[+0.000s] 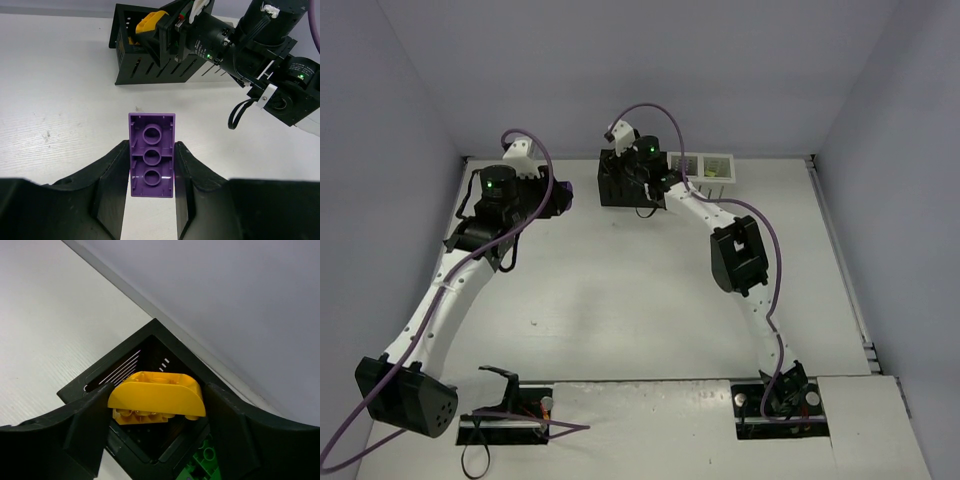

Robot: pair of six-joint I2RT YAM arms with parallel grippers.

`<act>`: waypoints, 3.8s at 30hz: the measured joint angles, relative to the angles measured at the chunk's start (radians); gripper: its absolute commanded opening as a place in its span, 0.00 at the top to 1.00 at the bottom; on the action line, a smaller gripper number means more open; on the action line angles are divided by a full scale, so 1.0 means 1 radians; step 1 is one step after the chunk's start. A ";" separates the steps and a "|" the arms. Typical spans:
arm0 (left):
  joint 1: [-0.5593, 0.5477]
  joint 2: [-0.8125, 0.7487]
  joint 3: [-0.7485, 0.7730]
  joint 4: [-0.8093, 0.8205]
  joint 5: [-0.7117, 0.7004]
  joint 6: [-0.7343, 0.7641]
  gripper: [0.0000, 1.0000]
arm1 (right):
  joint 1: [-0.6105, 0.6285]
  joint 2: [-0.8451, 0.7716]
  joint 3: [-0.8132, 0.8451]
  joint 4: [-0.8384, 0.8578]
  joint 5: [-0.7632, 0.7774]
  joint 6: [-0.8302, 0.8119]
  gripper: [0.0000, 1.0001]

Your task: Sort the legos into containers by color

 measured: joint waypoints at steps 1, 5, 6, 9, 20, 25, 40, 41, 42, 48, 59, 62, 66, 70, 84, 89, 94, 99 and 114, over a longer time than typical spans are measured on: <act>0.000 0.000 0.000 0.000 0.001 0.000 0.93 | 0.000 0.000 0.000 0.000 0.003 0.002 0.26; 0.000 0.000 0.000 0.000 0.007 0.001 0.92 | 0.000 0.000 0.000 0.014 0.007 0.001 0.14; 0.000 0.000 0.000 0.000 0.011 0.002 0.92 | 0.000 0.000 0.000 0.015 0.007 0.002 0.13; 0.000 0.000 0.000 0.000 0.022 0.002 0.92 | 0.000 0.000 -0.001 0.016 0.007 0.001 0.12; 0.000 0.000 -0.013 0.040 0.133 0.069 0.92 | 0.000 -0.253 -0.285 0.035 -0.017 0.126 0.22; 0.000 -0.002 -0.048 0.081 0.222 0.098 0.86 | 0.002 -0.583 -0.553 0.072 -0.085 0.266 0.23; -0.175 -0.182 -0.264 0.196 0.299 0.525 0.84 | 0.018 -0.904 -0.863 0.104 -0.254 0.750 0.28; -0.191 -0.195 -0.272 0.201 0.296 0.554 0.84 | 0.024 -0.904 -0.872 0.100 -0.262 0.770 0.28; -0.201 -0.205 -0.276 0.201 0.291 0.577 0.84 | 0.032 -0.904 -0.879 0.098 -0.271 0.787 0.28; -0.205 -0.203 -0.278 0.217 0.253 0.641 0.84 | 0.078 -0.911 -0.920 0.109 -0.314 0.849 0.29; -0.205 -0.177 -0.282 0.215 0.237 0.661 0.84 | 0.089 -0.991 -1.034 0.167 -0.351 0.873 0.30; -0.205 -0.171 -0.282 0.215 0.237 0.661 0.84 | 0.093 -0.992 -1.051 0.177 -0.363 0.876 0.31; -0.206 -0.160 -0.282 0.214 0.237 0.665 0.84 | 0.100 -0.992 -1.053 0.189 -0.374 0.876 0.31; -0.211 -0.154 -0.282 0.214 0.239 0.676 0.84 | 0.114 -0.991 -1.053 0.208 -0.381 0.876 0.32; -0.240 -0.151 -0.282 0.212 0.253 0.695 0.84 | 0.132 -0.949 -1.061 0.252 -0.392 0.895 0.50; -0.241 -0.150 -0.282 0.203 0.253 0.702 0.83 | 0.134 -0.940 -1.067 0.254 -0.396 0.894 0.90; -0.246 -0.139 -0.282 0.196 0.242 0.713 0.48 | 0.134 -0.940 -1.068 0.230 -0.385 0.894 1.00; -0.249 -0.106 -0.270 0.177 0.211 0.672 0.20 | 0.130 -0.941 -1.045 0.115 -0.309 0.790 1.00; -0.245 0.000 -0.122 0.084 -0.203 0.406 0.20 | -0.167 -0.837 -0.766 -0.079 0.240 0.418 1.00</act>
